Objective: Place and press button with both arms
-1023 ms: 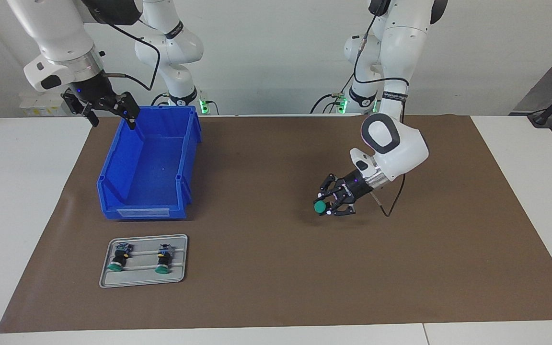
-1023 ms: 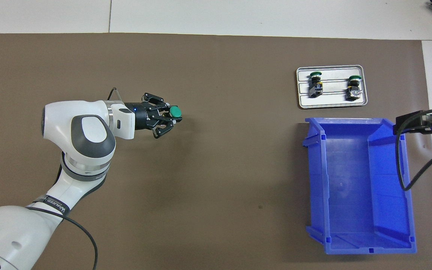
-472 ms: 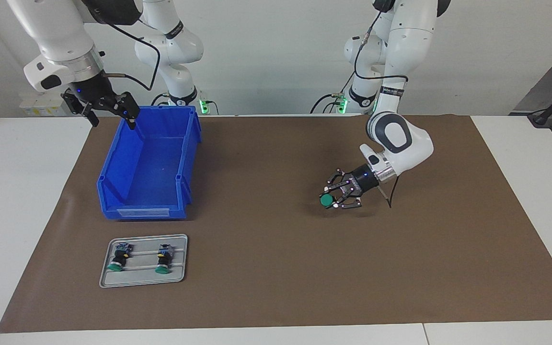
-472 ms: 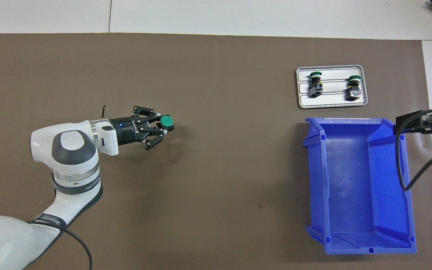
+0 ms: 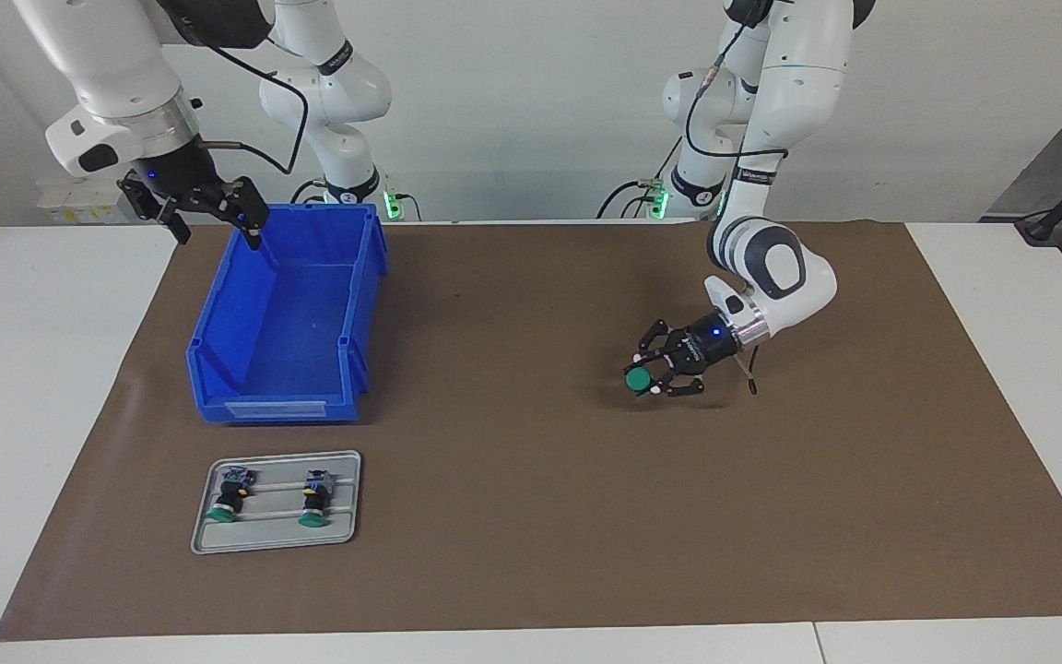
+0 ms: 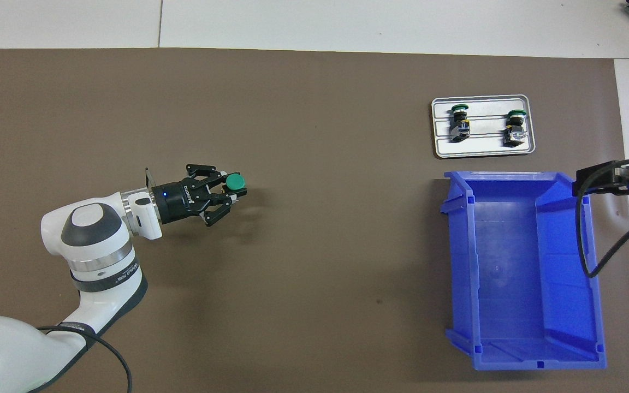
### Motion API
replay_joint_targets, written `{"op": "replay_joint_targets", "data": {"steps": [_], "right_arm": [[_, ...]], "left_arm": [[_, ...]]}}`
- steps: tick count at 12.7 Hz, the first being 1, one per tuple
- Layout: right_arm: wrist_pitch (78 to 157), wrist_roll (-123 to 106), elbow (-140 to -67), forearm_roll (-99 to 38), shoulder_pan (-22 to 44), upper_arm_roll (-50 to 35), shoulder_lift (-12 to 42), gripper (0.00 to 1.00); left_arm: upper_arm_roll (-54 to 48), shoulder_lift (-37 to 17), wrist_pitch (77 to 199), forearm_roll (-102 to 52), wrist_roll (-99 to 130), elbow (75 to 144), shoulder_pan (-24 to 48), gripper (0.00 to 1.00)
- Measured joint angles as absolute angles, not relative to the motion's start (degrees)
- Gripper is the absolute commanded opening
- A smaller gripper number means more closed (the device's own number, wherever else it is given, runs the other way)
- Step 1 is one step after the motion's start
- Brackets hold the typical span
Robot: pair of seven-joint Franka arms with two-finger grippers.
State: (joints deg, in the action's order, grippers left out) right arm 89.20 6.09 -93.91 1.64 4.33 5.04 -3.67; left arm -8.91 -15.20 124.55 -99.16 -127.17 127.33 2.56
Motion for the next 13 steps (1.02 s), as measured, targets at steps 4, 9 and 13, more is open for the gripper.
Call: {"op": "replay_joint_targets", "data": {"steps": [4, 9, 13], "right_arm": [[89.20, 6.09, -93.91, 1.64, 4.33, 5.04, -3.67, 1.00], [89.20, 6.09, -93.91, 1.64, 4.33, 5.04, -3.67, 1.00], [89.20, 6.09, -93.91, 1.64, 4.33, 5.04, -3.67, 1.00]], "left_arm": [[-9.25, -15.19, 123.48, -104.79, -128.79, 128.11, 2.67, 0.30], [-9.60, -15.29, 122.94, -109.70, -129.73, 128.25, 5.10, 0.30], [-9.56, -15.46, 122.97, -110.70, -130.61, 128.35, 6.98, 0.31]]}}
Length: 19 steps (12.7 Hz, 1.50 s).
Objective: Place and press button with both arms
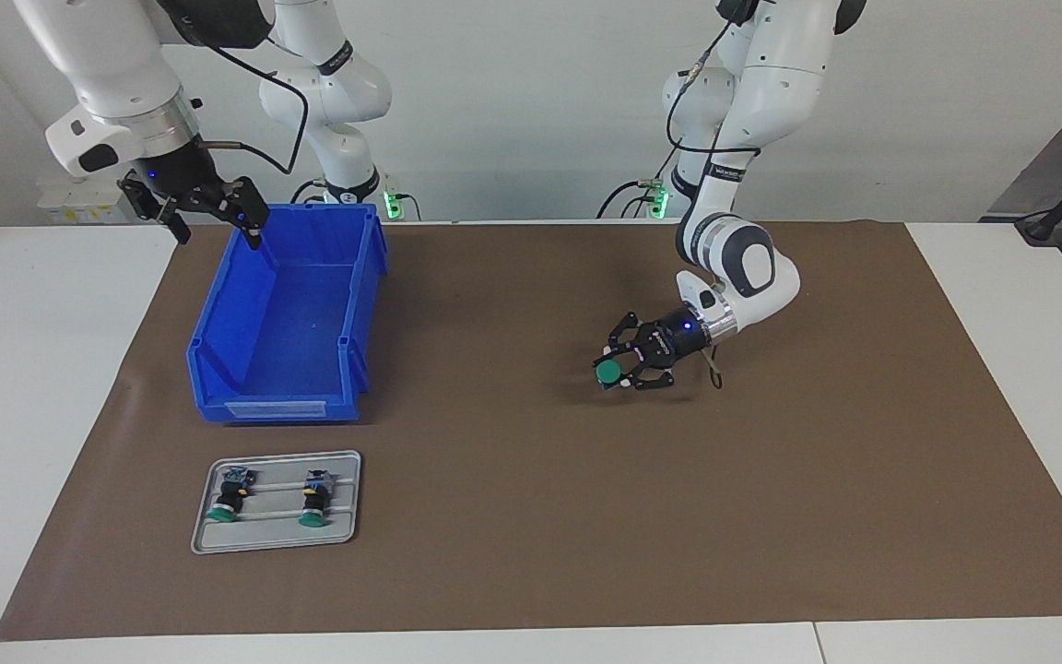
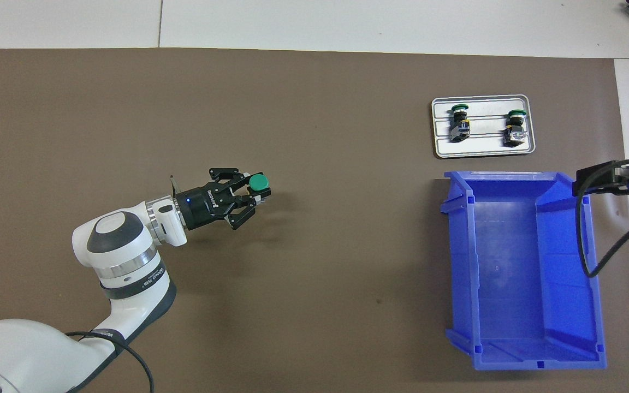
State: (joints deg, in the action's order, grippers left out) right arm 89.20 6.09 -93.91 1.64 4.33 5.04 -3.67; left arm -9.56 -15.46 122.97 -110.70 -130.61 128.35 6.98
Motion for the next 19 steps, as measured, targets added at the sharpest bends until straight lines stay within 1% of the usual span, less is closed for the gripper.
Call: {"op": "replay_joint_targets", "data": {"steps": [2, 6, 11, 12, 13, 19], "right_arm": [[89.20, 6.09, -93.91, 1.64, 4.33, 5.04, -3.67, 1.00], [89.20, 6.09, -93.91, 1.64, 4.33, 5.04, -3.67, 1.00], [89.20, 6.09, -93.91, 1.64, 4.33, 5.04, -3.67, 1.00], [89.20, 6.09, -93.91, 1.64, 4.33, 5.04, -3.67, 1.00], [89.20, 6.09, -93.91, 1.64, 4.33, 5.04, -3.67, 1.00], [89.20, 6.09, -93.91, 1.64, 4.33, 5.04, -3.67, 1.00]], "left_arm": [[-9.56, -15.90, 122.98, -110.70, -131.18, 128.78, 7.51, 0.33], [-9.52, -16.97, 123.00, -110.70, -132.55, 130.25, 8.79, 0.33], [-9.36, -17.06, 123.00, -110.70, -132.95, 130.65, 8.78, 0.38], [-9.36, -17.06, 123.00, -110.69, -132.97, 130.85, 8.78, 0.41], [-9.36, -17.06, 123.00, -110.69, -133.01, 131.06, 8.78, 0.46], [-9.29, -17.05, 123.22, -110.69, -133.08, 131.40, 8.78, 0.59]]}}
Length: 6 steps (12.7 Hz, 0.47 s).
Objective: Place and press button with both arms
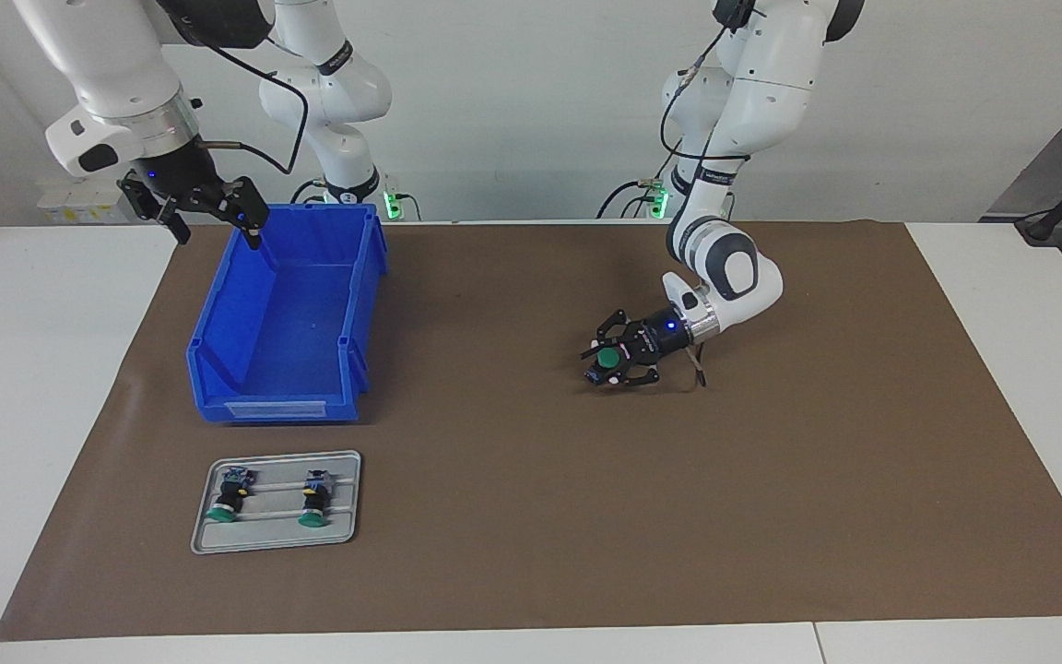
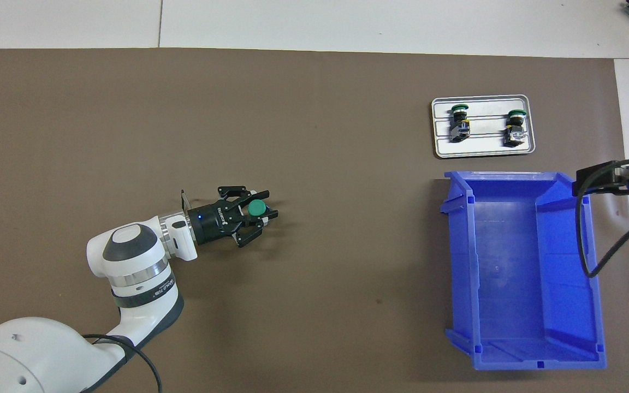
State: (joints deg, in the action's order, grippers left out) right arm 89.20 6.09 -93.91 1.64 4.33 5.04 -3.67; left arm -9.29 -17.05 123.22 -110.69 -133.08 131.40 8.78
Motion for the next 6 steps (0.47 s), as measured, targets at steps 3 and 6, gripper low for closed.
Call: {"op": "replay_joint_targets", "data": {"steps": [3, 6], "right_arm": [[89.20, 6.09, -93.91, 1.64, 4.33, 5.04, -3.67, 1.00], [89.20, 6.09, -93.91, 1.64, 4.35, 5.04, -3.67, 1.00]], "left_arm": [[-9.07, -17.04, 123.20, -110.69, -133.08, 131.39, 8.68, 0.60], [-8.86, -16.62, 122.68, -110.70, -133.08, 130.97, 7.73, 0.60]]}}
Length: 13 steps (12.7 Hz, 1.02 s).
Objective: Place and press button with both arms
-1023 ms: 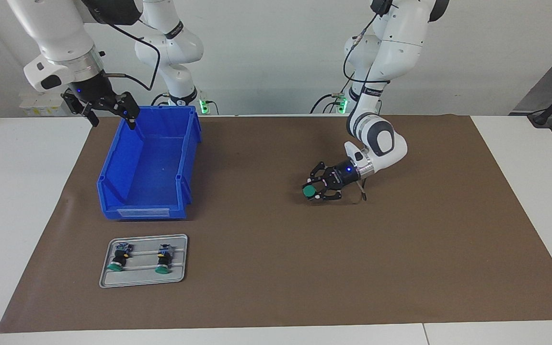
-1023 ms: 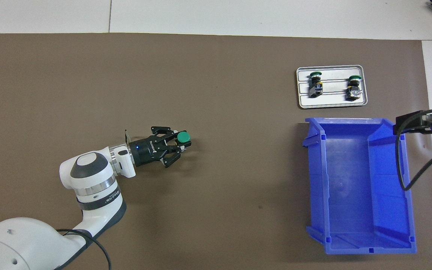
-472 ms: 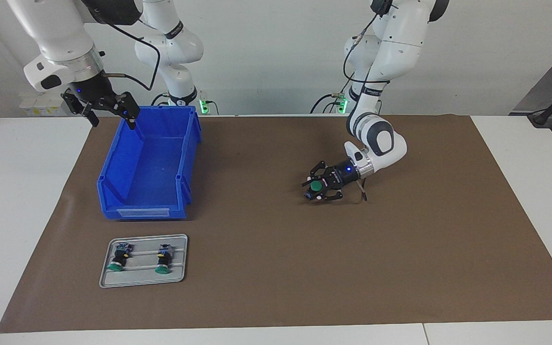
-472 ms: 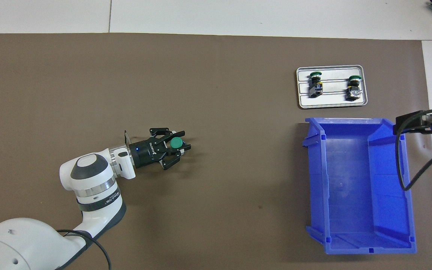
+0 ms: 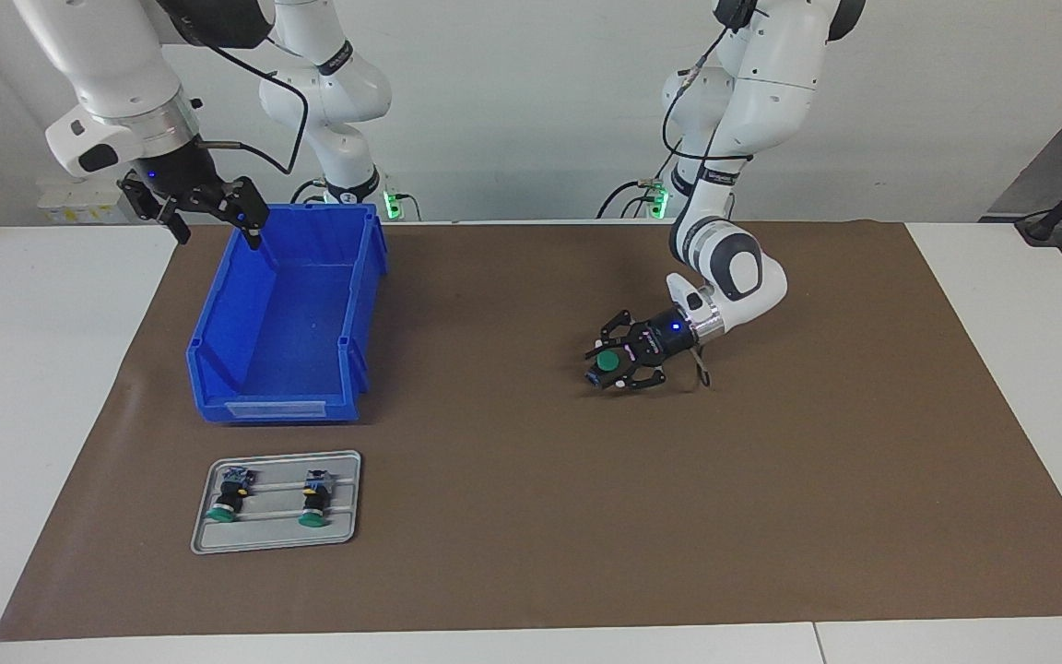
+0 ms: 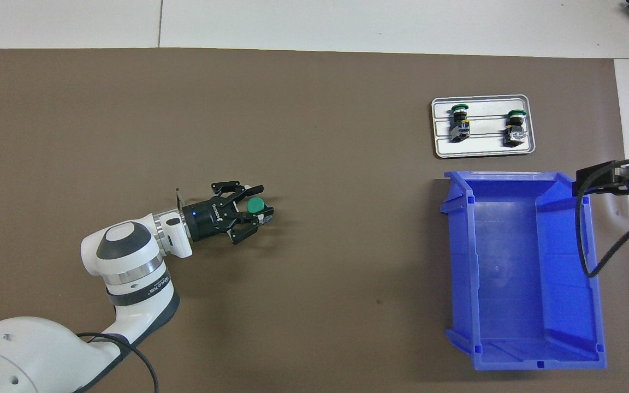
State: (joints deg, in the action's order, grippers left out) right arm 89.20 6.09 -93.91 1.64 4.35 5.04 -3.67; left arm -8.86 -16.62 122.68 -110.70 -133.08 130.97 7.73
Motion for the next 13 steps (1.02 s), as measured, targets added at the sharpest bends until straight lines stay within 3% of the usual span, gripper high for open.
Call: {"op": "replay_joint_targets", "data": {"steps": [13], "right_arm": [[89.20, 6.09, -93.91, 1.64, 4.35, 5.04, -3.67, 1.00]], "left_arm": [[-9.04, -13.81, 123.04, -110.73, -126.61, 130.11, 9.19, 0.60]]}}
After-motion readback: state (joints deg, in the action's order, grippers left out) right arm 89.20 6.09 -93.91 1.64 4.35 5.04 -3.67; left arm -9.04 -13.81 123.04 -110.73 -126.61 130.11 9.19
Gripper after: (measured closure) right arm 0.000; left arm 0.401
